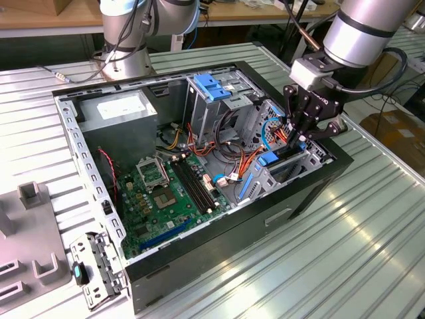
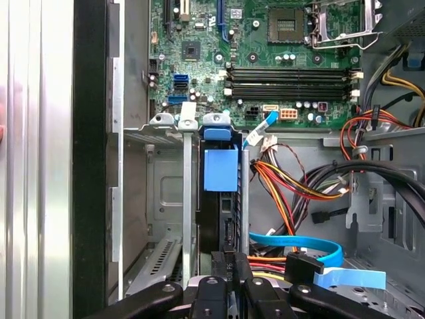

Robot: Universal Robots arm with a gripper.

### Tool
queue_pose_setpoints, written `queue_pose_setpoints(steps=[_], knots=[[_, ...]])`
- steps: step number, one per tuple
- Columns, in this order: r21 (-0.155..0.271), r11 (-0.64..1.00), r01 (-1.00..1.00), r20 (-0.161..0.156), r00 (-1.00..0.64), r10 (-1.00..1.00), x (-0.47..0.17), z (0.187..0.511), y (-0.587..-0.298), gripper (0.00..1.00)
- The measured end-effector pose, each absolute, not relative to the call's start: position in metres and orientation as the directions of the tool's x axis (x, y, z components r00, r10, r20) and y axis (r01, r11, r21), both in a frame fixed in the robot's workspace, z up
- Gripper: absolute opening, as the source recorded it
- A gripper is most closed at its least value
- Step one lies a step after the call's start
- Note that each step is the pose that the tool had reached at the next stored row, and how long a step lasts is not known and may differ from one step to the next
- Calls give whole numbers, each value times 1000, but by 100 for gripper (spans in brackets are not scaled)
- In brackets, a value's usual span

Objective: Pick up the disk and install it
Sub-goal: 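Insert the first disk wire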

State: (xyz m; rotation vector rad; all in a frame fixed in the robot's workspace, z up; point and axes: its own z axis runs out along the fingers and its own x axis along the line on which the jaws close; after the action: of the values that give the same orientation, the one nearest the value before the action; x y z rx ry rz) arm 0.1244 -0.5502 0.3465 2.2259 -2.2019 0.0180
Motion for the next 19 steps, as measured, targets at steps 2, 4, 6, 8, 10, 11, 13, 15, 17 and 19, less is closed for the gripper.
queue_pose_setpoints(steps=[2,4,6,8,10,11,13,15,17,19], knots=[[-1,-6,-1000,16,6,-1000,124,347,-550,17],[-1,-1,-1000,16,1,-1000,124,347,-550,17],[-1,3,-1000,16,-3,-1000,124,347,-550,17],[-1,6,-1000,16,-6,-1000,124,347,-550,17],[-1,7,-1000,16,-7,-1000,123,347,-550,17],[-1,7,-1000,16,-7,-1000,123,347,-550,17],[-1,2,-1000,16,-2,-1000,123,347,-549,17],[-1,-4,-1000,16,4,-1000,123,347,-549,17],[-1,-4,-1000,16,4,-1000,123,347,-549,17],[-1,-4,-1000,16,4,-1000,123,347,-549,17]])
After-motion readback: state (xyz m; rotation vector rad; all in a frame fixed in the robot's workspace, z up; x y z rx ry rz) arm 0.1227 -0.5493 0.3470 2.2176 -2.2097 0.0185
